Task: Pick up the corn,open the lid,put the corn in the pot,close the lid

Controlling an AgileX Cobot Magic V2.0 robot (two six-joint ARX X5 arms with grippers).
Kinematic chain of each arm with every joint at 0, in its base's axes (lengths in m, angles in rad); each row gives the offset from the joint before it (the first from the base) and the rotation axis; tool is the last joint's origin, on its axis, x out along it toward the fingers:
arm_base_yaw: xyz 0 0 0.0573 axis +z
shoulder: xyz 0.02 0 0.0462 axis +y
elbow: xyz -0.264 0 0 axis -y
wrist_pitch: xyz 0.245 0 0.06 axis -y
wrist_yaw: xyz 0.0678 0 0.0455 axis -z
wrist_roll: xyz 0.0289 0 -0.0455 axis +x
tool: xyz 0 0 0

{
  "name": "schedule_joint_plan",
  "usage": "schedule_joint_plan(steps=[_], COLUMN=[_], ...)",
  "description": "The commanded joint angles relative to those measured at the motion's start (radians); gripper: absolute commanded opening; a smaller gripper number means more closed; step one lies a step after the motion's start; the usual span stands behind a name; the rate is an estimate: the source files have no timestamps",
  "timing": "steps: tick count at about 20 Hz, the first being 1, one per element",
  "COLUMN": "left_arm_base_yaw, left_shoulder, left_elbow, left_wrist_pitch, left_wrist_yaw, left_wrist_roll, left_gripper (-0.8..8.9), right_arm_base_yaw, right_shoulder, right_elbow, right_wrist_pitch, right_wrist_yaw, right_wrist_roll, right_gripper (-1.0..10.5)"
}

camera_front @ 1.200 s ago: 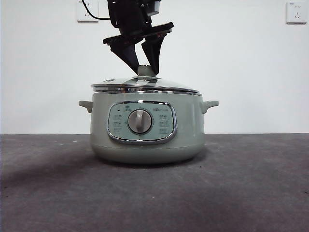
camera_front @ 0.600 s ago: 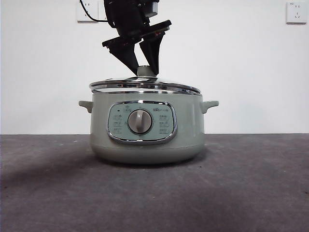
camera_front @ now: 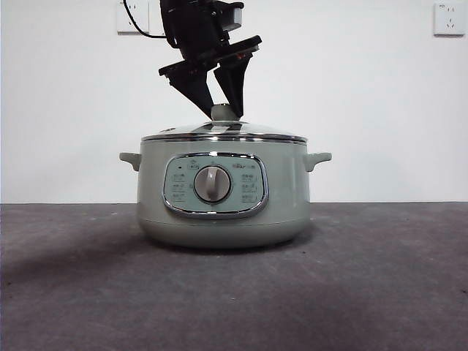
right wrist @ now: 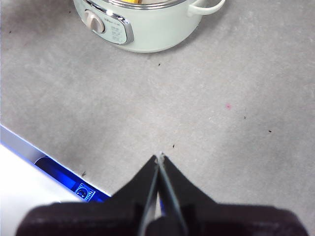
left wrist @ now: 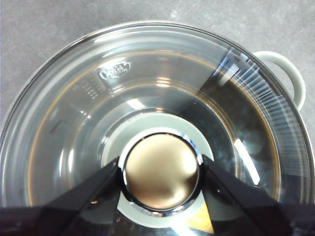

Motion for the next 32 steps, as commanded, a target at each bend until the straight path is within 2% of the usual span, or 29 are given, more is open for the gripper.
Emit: schedule_joint_plan(steps=[1,2,3,5,6,10,12,15,16,17,18,19,20,26,32], left_arm_base_yaw=[-0.012,-0.012,-0.011,-0.011,-0.011,-0.001,0.003,0.005,0.004,0.004,0.001,-0.005,-0.010,-0.030,-0.029], left_shoulder=[0.037,0.037,0.037,0.036,0.031,-0.024,-0.077,-0.181,-0.212,-0.255,-0.292,-0.333,-0.371,-0.603,-0.706], left_elbow=[-0.011,-0.011,-0.011,-0.011,-0.011,-0.005,-0.005,-0.005,-0.005,-0.005,-0.005,-0.005,-0.006,-0.007,-0.007], left_wrist_pitch=[-0.024,-0.024,-0.024,-0.012,-0.001,0.041,0.060,0.015,-0.006,-0.044,-0.085,-0.138,-0.180,-0.181,-0.181], left_wrist_yaw=[0.020,0.020,0.020,0.027,0.026,0.014,-0.032,-0.034,-0.034,-0.033,-0.032,-0.029,-0.029,0.075,0.074], left_wrist_roll=[0.018,0.018,0.016,0.010,0.009,-0.001,-0.013,-0.037,-0.041,-0.038,-0.032,-0.025,-0.019,-0.052,-0.052], left_gripper=[0.05,0.22,1.31,4.73,5.15,5.12,5.11,4.97,4.66,3.06,0.87,-0.03,-0.08,-0.03,-0.03], right_arm_base_yaw=[0.003,0.003,0.003,0.003,0.003,0.003,0.003,0.003,0.003,0.003,0.003,0.003,0.003,0.003,0.003], right_shoulder=[-0.001,-0.001,-0.001,-0.001,-0.001,-0.001,-0.001,0.000,0.001,0.001,0.001,0.001,0.001,0.002,0.008], right_elbow=[-0.011,-0.011,-0.011,-0.011,-0.011,-0.011,-0.011,-0.011,-0.011,-0.011,-0.011,-0.011,-0.011,-0.011,-0.011], right_wrist_pitch=[-0.026,-0.026,-0.026,-0.026,-0.026,-0.026,-0.026,-0.026,-0.026,-0.026,-0.026,-0.026,-0.027,-0.026,-0.026], right_wrist_yaw=[-0.003,-0.003,-0.003,-0.003,-0.003,-0.014,-0.014,-0.009,-0.004,0.018,0.048,0.068,0.080,0.088,0.088], right_wrist_roll=[0.010,0.010,0.010,0.010,0.010,0.010,0.010,0.010,0.010,0.010,0.010,0.010,0.010,0.010,0.010], right_gripper=[-0.1,-0.1,-0.1,-0.1,-0.1,-0.1,-0.1,-0.1,-0.1,-0.1,0.0,0.0,0.0,0.0,0.0])
